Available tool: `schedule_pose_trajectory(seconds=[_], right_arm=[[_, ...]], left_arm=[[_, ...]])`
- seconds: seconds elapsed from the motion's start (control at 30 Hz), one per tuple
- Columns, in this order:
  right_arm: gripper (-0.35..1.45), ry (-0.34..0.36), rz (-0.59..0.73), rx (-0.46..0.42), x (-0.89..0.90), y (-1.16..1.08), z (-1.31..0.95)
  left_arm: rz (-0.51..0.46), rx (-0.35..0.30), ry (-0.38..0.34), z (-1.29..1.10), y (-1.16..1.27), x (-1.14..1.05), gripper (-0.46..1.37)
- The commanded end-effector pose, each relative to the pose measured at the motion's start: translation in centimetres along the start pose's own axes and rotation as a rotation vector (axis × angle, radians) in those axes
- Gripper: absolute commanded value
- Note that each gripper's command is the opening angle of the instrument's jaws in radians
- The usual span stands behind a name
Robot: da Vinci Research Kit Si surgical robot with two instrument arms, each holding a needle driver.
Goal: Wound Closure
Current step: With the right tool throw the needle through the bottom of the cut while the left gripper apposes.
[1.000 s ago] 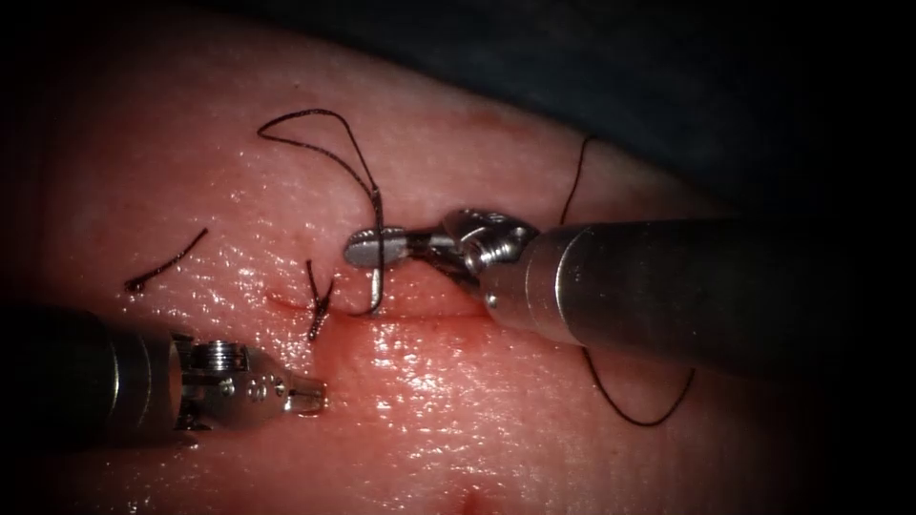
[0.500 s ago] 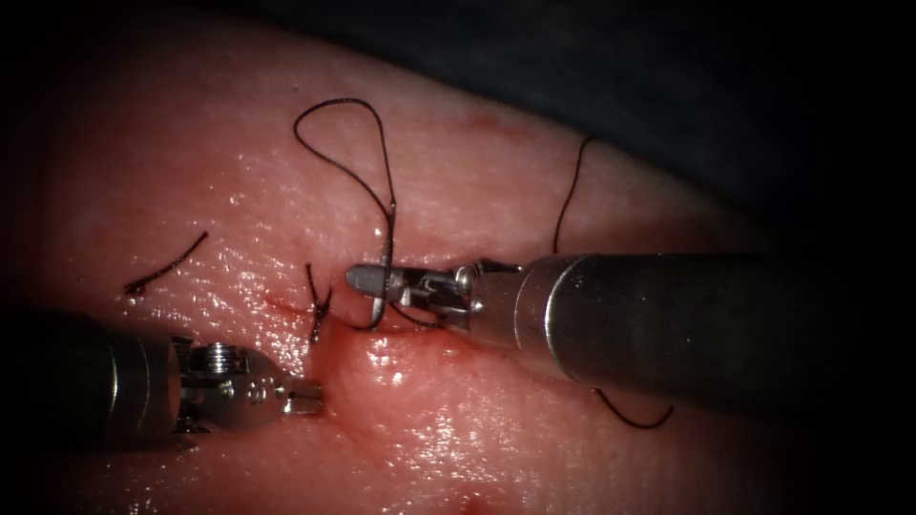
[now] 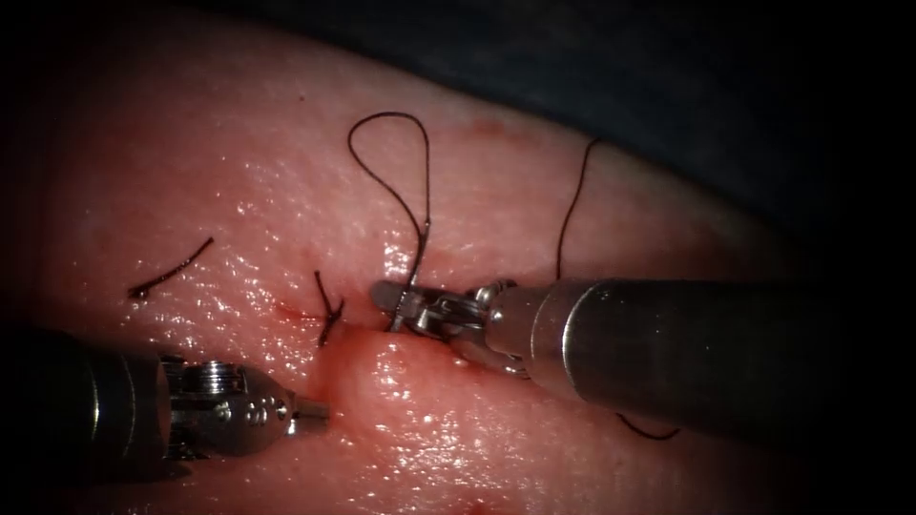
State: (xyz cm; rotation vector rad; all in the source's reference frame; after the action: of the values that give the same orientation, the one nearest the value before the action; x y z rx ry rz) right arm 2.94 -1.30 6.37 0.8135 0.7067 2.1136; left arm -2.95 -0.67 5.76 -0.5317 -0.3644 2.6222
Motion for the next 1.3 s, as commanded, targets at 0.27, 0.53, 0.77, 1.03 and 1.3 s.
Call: schedule_pose_trajectory(seconds=[0.27, 0.53, 0.77, 1.03, 1.3], right_arm=[[-0.35, -0.014, -0.079, -0.115, 0.00, -0.02, -0.01], [-0.35, -0.055, -0.058, -0.159, -0.05, -0.22, -0.04], [-0.35, -0.126, -0.023, -0.131, -0.26, -0.30, 0.01], [-0.35, -0.149, 0.001, -0.123, -0.61, -0.13, 0.06], [-0.35, -0.154, 0.026, -0.091, -0.81, -0.18, -0.01]], left_arm=[[0.024, 0.010, 0.012, 0.17, -0.05, -0.08, -0.35], [0.012, -0.003, 0.007, 0.40, -0.02, -0.14, -0.35], [0.006, -0.025, 0.006, 0.62, 0.00, -0.21, -0.35], [-0.010, -0.034, 0.019, 0.64, -0.13, -0.24, -0.35], [-0.012, -0.023, 0.028, 0.63, -0.16, -0.24, -0.35]])
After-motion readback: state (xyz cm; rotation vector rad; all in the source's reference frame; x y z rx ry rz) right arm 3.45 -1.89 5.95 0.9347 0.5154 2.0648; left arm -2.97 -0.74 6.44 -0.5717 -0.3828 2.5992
